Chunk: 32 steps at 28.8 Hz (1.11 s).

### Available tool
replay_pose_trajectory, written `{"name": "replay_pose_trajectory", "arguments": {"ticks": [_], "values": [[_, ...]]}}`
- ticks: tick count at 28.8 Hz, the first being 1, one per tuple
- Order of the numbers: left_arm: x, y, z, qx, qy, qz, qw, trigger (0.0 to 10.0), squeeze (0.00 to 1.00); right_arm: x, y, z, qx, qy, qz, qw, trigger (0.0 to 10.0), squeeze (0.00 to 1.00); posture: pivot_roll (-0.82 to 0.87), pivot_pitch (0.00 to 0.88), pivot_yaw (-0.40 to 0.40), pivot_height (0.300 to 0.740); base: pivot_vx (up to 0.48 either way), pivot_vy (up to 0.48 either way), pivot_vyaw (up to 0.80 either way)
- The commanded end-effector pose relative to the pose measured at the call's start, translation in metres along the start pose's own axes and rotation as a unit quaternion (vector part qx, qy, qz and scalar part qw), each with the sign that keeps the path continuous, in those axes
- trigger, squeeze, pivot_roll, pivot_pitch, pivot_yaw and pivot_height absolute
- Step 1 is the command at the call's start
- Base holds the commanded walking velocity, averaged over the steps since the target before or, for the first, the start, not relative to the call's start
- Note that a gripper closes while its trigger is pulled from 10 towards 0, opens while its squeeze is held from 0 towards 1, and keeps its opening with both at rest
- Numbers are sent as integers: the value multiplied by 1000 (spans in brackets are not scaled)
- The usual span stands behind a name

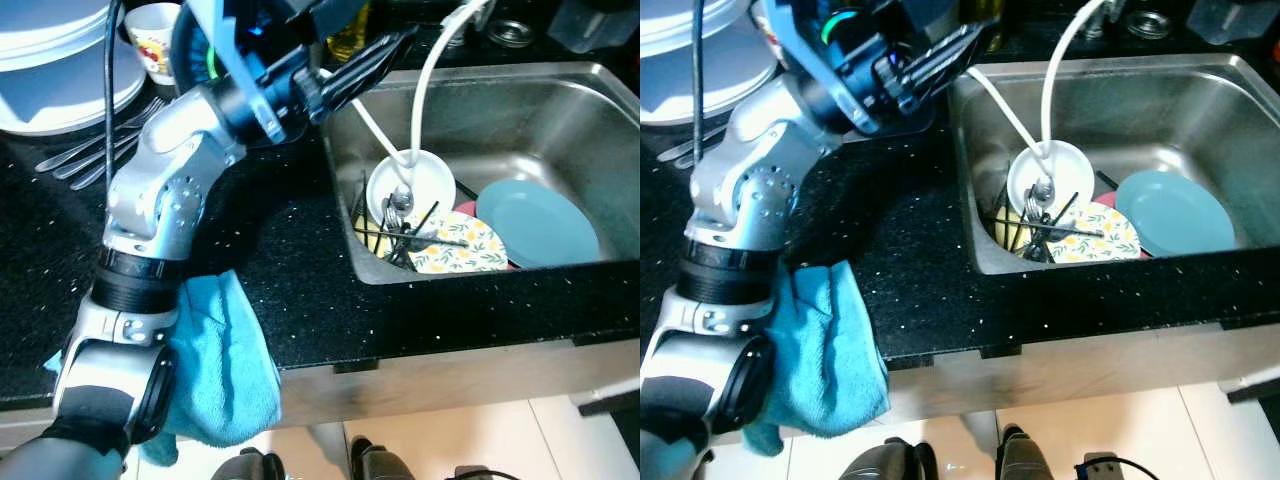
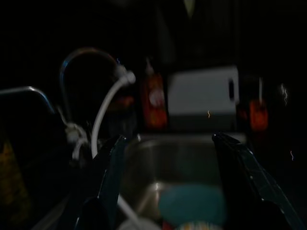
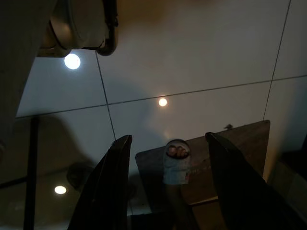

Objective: Kitchen organization

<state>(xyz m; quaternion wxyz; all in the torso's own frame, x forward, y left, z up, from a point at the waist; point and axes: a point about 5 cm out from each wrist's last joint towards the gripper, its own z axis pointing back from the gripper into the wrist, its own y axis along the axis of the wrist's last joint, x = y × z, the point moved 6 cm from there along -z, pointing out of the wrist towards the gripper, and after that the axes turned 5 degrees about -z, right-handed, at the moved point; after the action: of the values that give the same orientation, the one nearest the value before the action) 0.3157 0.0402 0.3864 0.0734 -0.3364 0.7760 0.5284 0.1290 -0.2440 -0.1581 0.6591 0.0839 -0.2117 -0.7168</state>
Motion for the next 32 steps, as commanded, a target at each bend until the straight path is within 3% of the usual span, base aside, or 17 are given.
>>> {"name": "replay_pose_trajectory", "arguments": {"ticks": [1,4,7,10,11,14,18,19,20,21,24,32], "values": [[11,3,4,-18,-21,-14,1000,10000,0,1,-12,1,-20,0,5,1000,10000,0,73,219,-3,740,0,0,0],[-1,-2,29,-89,23,-49,995,10000,0,4,-6,0,-16,-1,10,1000,10000,0,84,211,-12,740,0,0,0],[-11,-3,39,-112,57,-53,991,10000,0,5,-5,0,-15,-1,12,1000,10000,0,88,208,-13,740,0,0,0],[-47,-14,76,-192,172,-72,964,10000,0,6,-3,0,-16,0,16,1000,10000,0,98,199,-24,740,0,0,0],[-47,-14,76,-192,172,-72,964,10000,0,6,-3,0,-16,0,16,1000,10000,0,98,199,-24,740,0,0,0],[-55,-16,102,-194,243,-51,949,10000,0,7,-1,-1,-16,2,26,1000,10000,0,108,192,-31,740,0,0,0],[-55,-17,113,-199,275,-46,939,10000,0,6,5,-1,-7,11,34,999,10000,0,115,192,-36,740,0,0,0],[-57,-19,126,-213,312,-59,924,10000,0,5,12,-2,3,21,41,999,10000,0,126,191,-47,740,0,0,788],[-57,-19,126,-213,312,-59,924,10000,0,5,12,-2,3,21,41,999,10000,0,126,191,-47,740,0,0,788],[-58,-19,132,-221,335,-67,913,10000,0,5,15,-2,5,24,48,999,10000,0,129,192,-49,740,0,0,781],[-60,-19,137,-231,342,-79,907,10000,0,4,15,-2,4,26,52,998,10000,0,136,191,-56,740,0,0,781],[-67,-18,140,-249,350,-102,897,10000,0,1,14,-2,-8,29,56,998,10000,0,154,187,-56,740,0,0,783]]}}
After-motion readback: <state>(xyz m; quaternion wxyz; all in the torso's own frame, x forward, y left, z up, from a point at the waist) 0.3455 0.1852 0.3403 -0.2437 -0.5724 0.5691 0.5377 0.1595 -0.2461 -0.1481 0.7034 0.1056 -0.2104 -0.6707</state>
